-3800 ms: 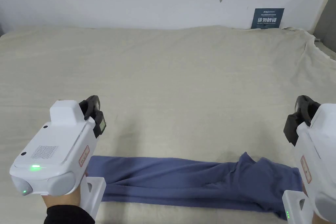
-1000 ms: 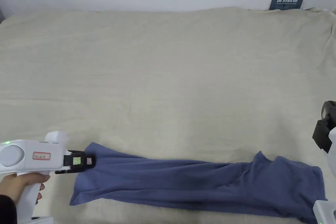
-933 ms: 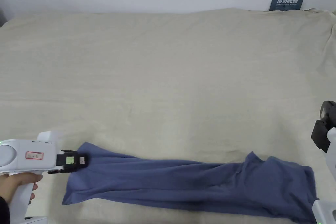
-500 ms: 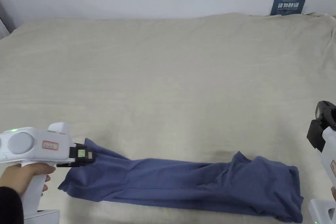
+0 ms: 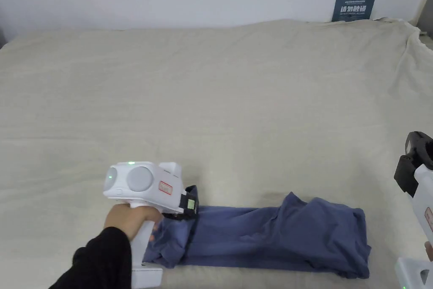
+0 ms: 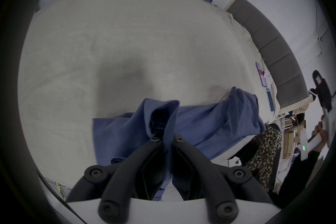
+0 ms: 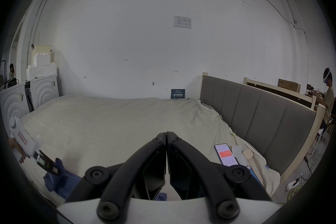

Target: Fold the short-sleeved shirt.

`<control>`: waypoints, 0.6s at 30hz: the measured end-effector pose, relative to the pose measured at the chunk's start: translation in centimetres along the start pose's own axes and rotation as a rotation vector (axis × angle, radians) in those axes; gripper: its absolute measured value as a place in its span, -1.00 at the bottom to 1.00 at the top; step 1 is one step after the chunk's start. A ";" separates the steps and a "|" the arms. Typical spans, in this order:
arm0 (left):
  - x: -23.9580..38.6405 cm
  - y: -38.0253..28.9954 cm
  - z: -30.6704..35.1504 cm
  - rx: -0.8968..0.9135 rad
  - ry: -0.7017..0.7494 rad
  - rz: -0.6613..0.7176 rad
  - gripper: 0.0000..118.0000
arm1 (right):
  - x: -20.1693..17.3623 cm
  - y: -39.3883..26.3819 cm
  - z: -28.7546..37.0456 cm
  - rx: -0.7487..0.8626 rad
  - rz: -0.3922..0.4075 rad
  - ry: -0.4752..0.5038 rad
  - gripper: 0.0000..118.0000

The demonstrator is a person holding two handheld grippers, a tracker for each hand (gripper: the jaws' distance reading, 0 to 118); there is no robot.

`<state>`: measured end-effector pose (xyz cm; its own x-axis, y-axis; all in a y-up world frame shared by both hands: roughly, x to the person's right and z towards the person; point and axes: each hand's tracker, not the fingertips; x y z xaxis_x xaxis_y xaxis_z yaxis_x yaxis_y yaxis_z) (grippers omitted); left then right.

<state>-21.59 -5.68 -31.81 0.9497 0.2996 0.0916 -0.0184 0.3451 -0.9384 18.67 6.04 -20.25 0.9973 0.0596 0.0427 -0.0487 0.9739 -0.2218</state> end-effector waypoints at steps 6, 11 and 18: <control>1.6 -0.7 -4.8 -0.060 0.058 0.002 -0.92 | 0.7 -0.4 0.2 -0.010 -0.002 -0.016 -1.00; 2.0 -1.2 -5.2 -0.039 0.078 0.021 -0.75 | 0.9 -0.5 0.3 -0.016 -0.002 -0.019 -1.00; 2.3 -0.8 -2.7 0.024 -0.059 0.151 0.63 | 0.6 -0.2 0.5 -0.013 -0.001 -0.011 -1.00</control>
<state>-18.51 -7.62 -31.75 0.9153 0.4017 -0.0302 -0.1682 0.3130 -0.9347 19.28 5.96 -19.69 0.9967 0.0610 0.0532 -0.0470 0.9710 -0.2346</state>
